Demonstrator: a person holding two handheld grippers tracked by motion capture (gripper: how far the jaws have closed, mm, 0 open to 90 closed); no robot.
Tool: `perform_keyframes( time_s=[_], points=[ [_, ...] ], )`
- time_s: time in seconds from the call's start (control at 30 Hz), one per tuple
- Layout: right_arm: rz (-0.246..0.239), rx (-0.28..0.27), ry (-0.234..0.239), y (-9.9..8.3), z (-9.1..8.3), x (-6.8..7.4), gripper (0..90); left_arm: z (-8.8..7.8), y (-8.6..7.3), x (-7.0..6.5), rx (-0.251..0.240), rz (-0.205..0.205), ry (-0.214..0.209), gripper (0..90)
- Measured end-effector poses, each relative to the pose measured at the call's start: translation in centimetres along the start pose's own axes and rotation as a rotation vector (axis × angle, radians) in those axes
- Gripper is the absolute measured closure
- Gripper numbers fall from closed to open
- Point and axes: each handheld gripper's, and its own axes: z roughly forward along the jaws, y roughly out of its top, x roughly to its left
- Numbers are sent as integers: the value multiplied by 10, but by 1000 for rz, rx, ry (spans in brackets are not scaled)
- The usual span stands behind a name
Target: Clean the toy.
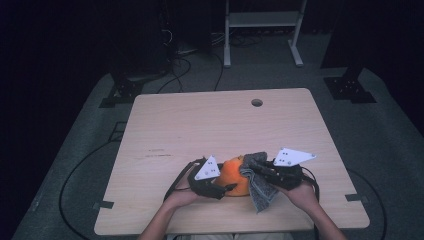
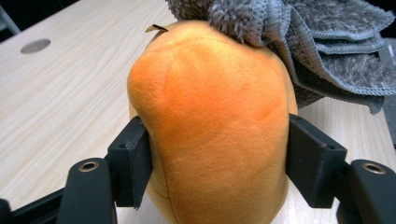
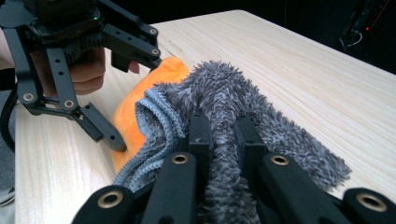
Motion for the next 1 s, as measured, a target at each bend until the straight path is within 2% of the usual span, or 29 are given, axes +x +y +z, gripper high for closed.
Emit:
perform_keyframes(
  time_s=[0.07, 0.1, 0.2, 0.23, 0.3, 0.37, 0.5, 0.63, 0.7, 0.77, 0.83, 0.87, 0.9, 0.93, 1.0],
  points=[
    [-27, -5, 10, 6, -1, 8, 801, 1, 2, -3, 4, 31, 9, 306],
    [-36, -6, 21, 9, -1, 11, 801, 1, 4, -5, 11, 59, 12, 306],
    [-81, -25, 92, 22, 6, 27, 801, 1, 8, -13, 20, 127, 27, 306],
    [-86, -24, 100, 25, 9, 30, 801, 1, 8, -16, 26, 151, 31, 306],
    [-91, -22, 101, 30, 15, 30, 801, 0, 6, -17, 28, 171, 40, 313],
    [-53, -25, 88, 29, 18, 20, 802, -1, 1, -14, 31, 175, 36, 336],
    [0, -13, 20, 19, 15, 3, 802, -2, -3, -9, 31, 133, 21, 335],
    [21, -22, 0, 10, 14, 1, 802, 1, 5, -3, 30, -7, -22, 160],
    [35, -36, 11, 9, 16, 3, 802, 3, 6, -2, 26, -47, -29, 158],
    [28, -42, 15, 13, 18, 7, 803, 2, 4, -1, 23, -43, -26, 225],
    [23, -62, 59, 17, 19, 12, 802, 0, 3, -1, 22, -26, -23, 262],
    [5, -57, 72, 21, 20, 17, 802, -1, 2, -2, 31, 3, -15, 284],
    [-32, -48, 81, 23, 22, 23, 801, -2, 2, -3, 42, 14, -11, 302],
    [-39, -41, 85, 24, 24, 26, 801, -4, 0, -1, 49, 21, -11, 314],
    [-29, -37, 79, 23, 25, 22, 801, -7, -5, 2, 59, 16, -8, 333]
  ],
)
